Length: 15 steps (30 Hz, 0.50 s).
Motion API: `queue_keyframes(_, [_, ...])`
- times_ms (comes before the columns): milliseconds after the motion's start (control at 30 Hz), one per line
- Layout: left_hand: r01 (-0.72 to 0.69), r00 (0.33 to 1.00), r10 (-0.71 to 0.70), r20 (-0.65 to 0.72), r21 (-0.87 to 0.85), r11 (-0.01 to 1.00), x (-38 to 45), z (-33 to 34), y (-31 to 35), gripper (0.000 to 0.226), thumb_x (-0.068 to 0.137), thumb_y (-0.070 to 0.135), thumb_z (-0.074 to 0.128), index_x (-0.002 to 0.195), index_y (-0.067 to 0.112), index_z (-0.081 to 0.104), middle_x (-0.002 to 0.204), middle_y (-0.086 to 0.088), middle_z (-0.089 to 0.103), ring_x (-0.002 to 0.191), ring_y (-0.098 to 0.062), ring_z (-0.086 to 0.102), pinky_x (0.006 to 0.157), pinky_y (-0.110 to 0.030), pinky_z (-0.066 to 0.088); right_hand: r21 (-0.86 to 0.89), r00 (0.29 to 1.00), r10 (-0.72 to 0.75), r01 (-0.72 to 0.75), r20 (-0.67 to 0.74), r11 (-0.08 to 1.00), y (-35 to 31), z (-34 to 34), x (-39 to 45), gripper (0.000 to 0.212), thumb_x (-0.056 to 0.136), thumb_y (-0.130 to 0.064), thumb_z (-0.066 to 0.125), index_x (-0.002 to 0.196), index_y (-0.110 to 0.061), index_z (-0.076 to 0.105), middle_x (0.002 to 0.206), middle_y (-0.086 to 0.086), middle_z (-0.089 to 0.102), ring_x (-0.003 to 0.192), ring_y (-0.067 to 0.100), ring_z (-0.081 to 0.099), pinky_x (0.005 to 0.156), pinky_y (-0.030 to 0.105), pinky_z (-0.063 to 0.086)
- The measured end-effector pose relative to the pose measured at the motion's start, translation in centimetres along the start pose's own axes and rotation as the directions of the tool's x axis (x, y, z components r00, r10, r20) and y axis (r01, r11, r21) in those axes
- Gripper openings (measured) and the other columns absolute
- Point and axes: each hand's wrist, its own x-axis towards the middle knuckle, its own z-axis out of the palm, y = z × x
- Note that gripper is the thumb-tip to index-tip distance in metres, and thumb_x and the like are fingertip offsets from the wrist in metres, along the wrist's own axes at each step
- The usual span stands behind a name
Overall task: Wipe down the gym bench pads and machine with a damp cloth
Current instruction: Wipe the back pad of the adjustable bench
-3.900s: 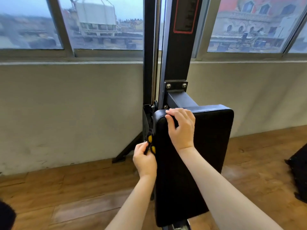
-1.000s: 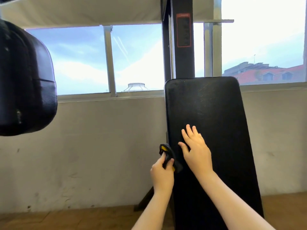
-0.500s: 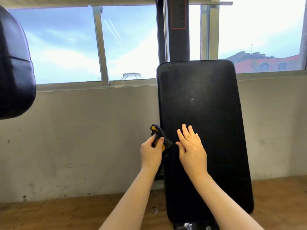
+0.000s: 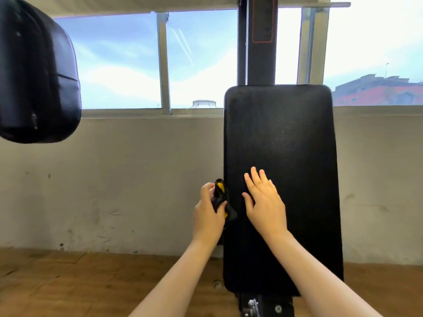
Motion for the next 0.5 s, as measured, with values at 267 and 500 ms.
queue_keyframes(267, [-0.037,0.999,0.038,-0.016,0.060,0.998,-1.1,2.2,-1.1,0.056,0.094,-0.005,0.049,0.144,0.015,0.034,0.140,0.012,0.039,0.131,0.001,0.033,0.107,-0.011,0.026,-0.002,0.997,0.014,-0.014,-0.072,1.000,0.2,1.2,0.0,0.050,0.091,-0.020,0.058,0.138,-0.012,0.044,0.148,0.006,0.038,0.139,0.024,0.031,0.108,0.035,0.020])
queue_keyframes(500, [0.127,0.984,-0.131,0.122,0.040,0.991,-4.7,0.7,-3.1,0.046,0.092,-0.003,0.052,0.134,0.016,0.049,0.121,0.014,0.055,0.117,-0.002,0.051,0.102,-0.018,0.041,0.007,0.995,0.039,-0.039,-0.089,0.999,-0.3,1.5,-0.1,0.050,0.090,-0.014,0.057,0.138,-0.009,0.044,0.148,0.009,0.038,0.139,0.028,0.030,0.110,0.037,0.017])
